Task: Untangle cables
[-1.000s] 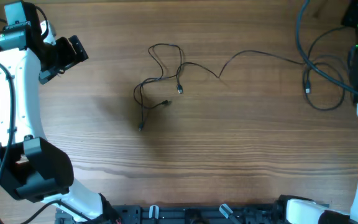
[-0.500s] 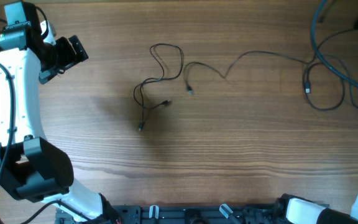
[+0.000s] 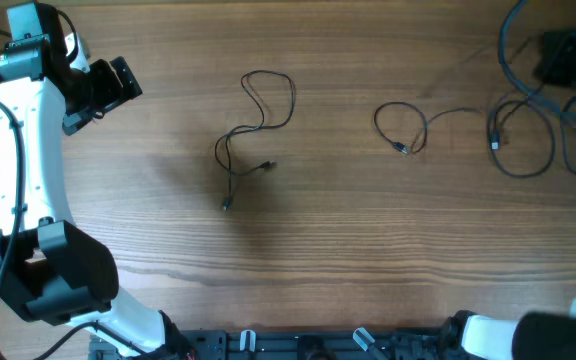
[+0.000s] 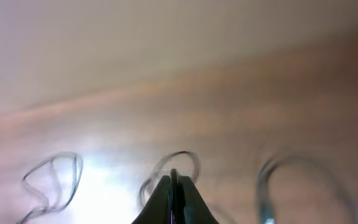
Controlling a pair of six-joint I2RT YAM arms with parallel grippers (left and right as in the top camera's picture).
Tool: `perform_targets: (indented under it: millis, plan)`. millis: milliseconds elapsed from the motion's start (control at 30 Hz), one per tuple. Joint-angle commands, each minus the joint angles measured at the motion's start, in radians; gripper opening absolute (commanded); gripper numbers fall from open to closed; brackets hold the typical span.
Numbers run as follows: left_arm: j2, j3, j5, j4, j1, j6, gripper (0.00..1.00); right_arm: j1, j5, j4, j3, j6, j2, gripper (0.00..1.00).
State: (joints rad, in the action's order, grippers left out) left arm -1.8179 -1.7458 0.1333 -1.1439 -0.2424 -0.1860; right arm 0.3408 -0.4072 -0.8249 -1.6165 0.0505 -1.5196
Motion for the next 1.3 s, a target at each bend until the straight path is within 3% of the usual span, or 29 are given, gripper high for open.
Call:
perform_targets:
  millis: [0,233,467,600,900,1067,1167,1267]
  plan:
    - [0.000,-0.006,0.015,0.000,-0.004,-0.009,1.00,-0.023,-0.070,-0.063,0.002,0.104,-0.123,0.04]
    - [0.000,-0.006,0.015,0.000,-0.004,-0.009,1.00,-0.083,-0.265,-0.048,0.002,0.147,-0.308,0.04]
    - [0.000,-0.006,0.015,0.000,-0.004,-0.009,1.00,-0.159,-0.283,0.022,0.002,0.244,-0.416,0.06]
    - [0.000,-0.006,0.015,0.000,-0.004,-0.009,1.00,-0.212,-0.263,0.082,0.002,0.245,-0.422,0.19]
    - [0.000,-0.006,0.016,0.000,-0.004,-0.009,1.00,-0.341,-0.090,0.106,0.002,0.248,-0.422,0.30]
    - [0.000,-0.006,0.015,0.000,-0.004,-0.009,1.00,-0.414,0.068,-0.016,0.002,0.275,-0.422,0.41]
    - [0.000,-0.006,0.015,0.000,-0.004,-0.009,1.00,-0.465,0.097,-0.105,0.004,0.261,-0.422,0.52]
    - [0.000,-0.006,0.015,0.000,-0.004,-0.009,1.00,-0.515,0.144,-0.153,0.006,0.240,-0.422,0.72]
